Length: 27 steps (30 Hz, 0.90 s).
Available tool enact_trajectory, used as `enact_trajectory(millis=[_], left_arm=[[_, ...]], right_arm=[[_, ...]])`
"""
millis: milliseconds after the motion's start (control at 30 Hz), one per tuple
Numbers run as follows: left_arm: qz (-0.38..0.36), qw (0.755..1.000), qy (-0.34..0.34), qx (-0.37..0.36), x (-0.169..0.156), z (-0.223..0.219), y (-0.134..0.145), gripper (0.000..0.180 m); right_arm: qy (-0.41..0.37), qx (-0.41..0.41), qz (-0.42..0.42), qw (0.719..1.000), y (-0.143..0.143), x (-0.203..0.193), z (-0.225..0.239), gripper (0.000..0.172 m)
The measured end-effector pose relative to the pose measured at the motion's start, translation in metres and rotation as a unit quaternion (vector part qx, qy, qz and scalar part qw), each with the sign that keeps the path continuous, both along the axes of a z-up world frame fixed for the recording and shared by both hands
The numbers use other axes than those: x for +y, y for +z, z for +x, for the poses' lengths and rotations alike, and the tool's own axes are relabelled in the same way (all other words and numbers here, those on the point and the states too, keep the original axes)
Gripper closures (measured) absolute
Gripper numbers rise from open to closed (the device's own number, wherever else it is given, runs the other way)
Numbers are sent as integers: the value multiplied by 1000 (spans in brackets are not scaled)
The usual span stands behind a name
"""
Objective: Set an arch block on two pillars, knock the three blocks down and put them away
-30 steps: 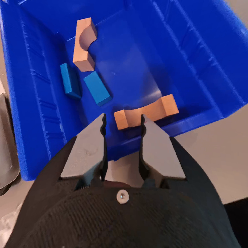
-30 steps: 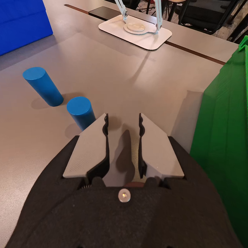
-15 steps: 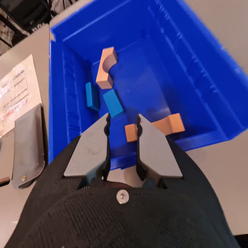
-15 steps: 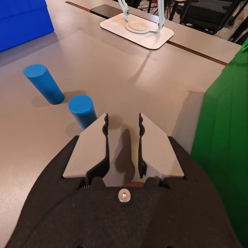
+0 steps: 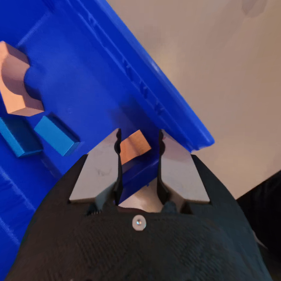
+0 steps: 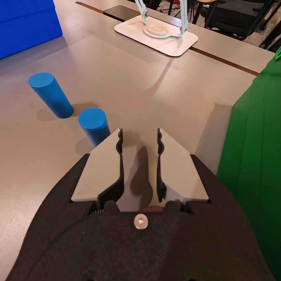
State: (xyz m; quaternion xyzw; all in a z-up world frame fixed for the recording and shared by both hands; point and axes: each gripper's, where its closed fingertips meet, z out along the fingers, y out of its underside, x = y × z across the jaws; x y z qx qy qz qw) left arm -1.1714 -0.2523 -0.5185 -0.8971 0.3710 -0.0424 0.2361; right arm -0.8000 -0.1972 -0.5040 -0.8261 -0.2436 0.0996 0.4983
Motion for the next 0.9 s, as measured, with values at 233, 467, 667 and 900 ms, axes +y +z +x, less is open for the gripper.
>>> enact_trajectory(millis=[233, 467, 667, 900], left_arm=[[-46, 992, -11, 121, -3, -14, -6, 153], [-27, 986, -15, 162, 9, -22, -4, 155], [67, 992, 22, 104, 25, -29, 22, 157], [194, 981, 29, 1, 23, -32, 52, 158]], right_arm=[[2, 1, 1, 1000, 0, -1, -1, 129], [5, 5, 1, 1000, 1, -2, -1, 129], [5, -1, 2, 1000, 0, -1, -1, 129], [4, -3, 1, 1000, -1, -1, -1, 129]])
